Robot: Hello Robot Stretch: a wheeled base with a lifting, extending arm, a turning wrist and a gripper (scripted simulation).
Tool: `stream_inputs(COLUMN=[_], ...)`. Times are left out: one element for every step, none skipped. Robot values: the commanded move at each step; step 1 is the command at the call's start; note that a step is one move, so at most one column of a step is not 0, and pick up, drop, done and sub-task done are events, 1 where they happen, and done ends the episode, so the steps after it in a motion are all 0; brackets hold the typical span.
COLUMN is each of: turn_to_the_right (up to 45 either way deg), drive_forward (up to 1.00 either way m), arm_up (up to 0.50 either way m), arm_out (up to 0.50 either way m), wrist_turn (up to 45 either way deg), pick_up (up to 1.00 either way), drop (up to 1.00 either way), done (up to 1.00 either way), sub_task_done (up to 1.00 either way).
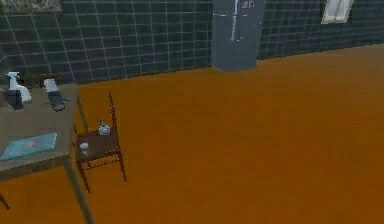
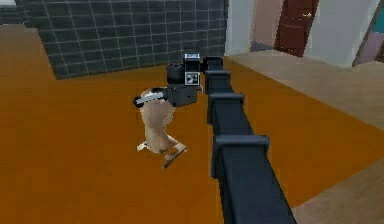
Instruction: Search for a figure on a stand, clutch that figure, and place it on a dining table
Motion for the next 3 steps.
stream_inputs(turn_to_the_right=[0.0,6.0,0.0], drive_forward=[1.0,0.0,0.35], arm_up=[0.0,0.0,0.0], arm_out=[0.0,0.0,0.0], wrist_turn=[0.0,0.0,0.0], pick_up=[0.0,0.0,0.0], drop=[0.0,0.0,0.0], done=[0.0,0.0,0.0], sub_task_done=[0.0,0.0,0.0])
